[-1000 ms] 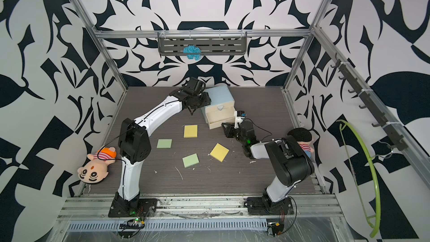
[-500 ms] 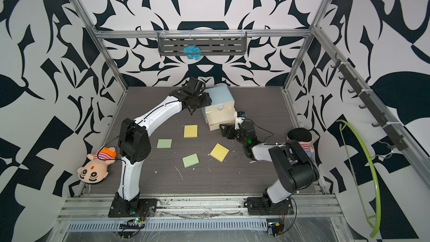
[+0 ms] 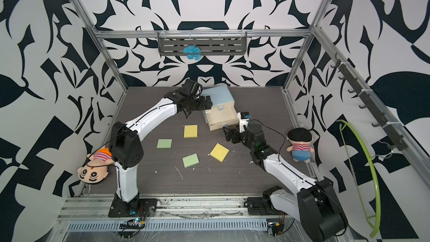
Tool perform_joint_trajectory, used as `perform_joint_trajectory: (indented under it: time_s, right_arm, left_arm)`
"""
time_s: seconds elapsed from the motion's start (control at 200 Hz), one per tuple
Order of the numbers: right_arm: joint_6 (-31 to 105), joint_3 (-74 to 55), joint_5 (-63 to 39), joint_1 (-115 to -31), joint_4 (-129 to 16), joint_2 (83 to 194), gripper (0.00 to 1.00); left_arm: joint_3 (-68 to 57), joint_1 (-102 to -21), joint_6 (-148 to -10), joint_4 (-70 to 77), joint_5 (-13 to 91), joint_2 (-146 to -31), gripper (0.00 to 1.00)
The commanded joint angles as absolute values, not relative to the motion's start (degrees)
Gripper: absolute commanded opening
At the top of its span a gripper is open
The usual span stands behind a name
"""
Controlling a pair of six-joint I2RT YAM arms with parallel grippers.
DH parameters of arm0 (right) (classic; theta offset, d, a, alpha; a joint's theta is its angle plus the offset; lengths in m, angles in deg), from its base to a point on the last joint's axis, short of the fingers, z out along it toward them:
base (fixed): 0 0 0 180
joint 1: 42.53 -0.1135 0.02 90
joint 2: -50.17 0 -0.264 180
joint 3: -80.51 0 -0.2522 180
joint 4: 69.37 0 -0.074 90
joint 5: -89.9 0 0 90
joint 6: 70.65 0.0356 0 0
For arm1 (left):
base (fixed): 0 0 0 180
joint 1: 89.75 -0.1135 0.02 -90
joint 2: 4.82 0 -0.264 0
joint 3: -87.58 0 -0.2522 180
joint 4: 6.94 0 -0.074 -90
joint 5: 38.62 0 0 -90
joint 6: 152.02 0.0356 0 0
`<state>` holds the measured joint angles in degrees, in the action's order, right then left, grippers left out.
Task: Please put the sticky notes in the drawer by color
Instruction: Open the drawer in the storage box.
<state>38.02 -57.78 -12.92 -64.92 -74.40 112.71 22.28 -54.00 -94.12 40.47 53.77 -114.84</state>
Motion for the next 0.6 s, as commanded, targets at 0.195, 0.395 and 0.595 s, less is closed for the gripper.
perform_joint_trajectory:
  time_s: [0.195,0.395,0.595]
  right_arm:
    - [26.78,-51.27,-14.52,-73.84,-67.66,113.8,0.86]
    - [15.43,-45.87,-20.68,-81.7,-62.97,120.52,0.85]
    - [5.34,-37.27,-22.98,-88.21,-53.77,129.43,0.86]
  left_arm:
    - [-0.93,-54.91,-94.28,42.61,69.33,-93.13,0.99]
    - [-14.68,-61.09,-102.85,47.74,69.28,-85.93,0.99]
    - [-23.45,-68.8,-110.44,50.32,66.3,-80.76,0.99]
